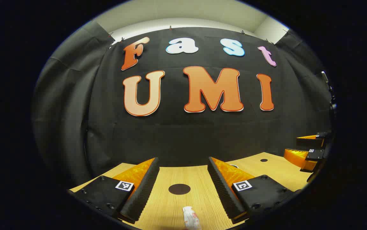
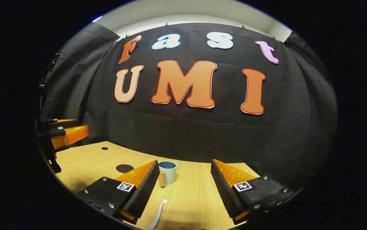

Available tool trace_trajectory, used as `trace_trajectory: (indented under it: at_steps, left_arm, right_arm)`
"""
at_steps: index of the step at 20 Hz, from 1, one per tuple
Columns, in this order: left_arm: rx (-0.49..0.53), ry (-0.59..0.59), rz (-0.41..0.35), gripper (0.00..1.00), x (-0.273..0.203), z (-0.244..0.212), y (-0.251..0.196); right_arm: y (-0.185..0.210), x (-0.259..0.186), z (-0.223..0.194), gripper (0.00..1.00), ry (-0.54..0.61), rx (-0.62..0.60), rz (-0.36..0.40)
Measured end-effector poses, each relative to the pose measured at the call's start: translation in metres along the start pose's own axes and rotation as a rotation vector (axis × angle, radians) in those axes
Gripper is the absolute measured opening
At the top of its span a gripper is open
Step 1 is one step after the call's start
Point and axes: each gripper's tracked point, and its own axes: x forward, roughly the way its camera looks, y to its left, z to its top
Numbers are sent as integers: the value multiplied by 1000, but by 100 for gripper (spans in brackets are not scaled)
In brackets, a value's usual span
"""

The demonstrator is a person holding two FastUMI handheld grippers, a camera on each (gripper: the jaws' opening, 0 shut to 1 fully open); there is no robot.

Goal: Put the toothbrush and toothpaste on the desktop into the cup, then pick up the cup and place it on the coaster on the desktop.

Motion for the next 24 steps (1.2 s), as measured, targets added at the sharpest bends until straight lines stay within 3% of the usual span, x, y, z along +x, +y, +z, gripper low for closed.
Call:
trace_trajectory:
  at_steps: [17,24]
  left_arm:
    - [20,17,-4,96,-2,-1,-1]
    - [18,131,-29,97,9,-20,-2]
  right_arm:
    - [11,-3,-3,97,52,11,35]
    - [29,0,-13,97,155,-18,98]
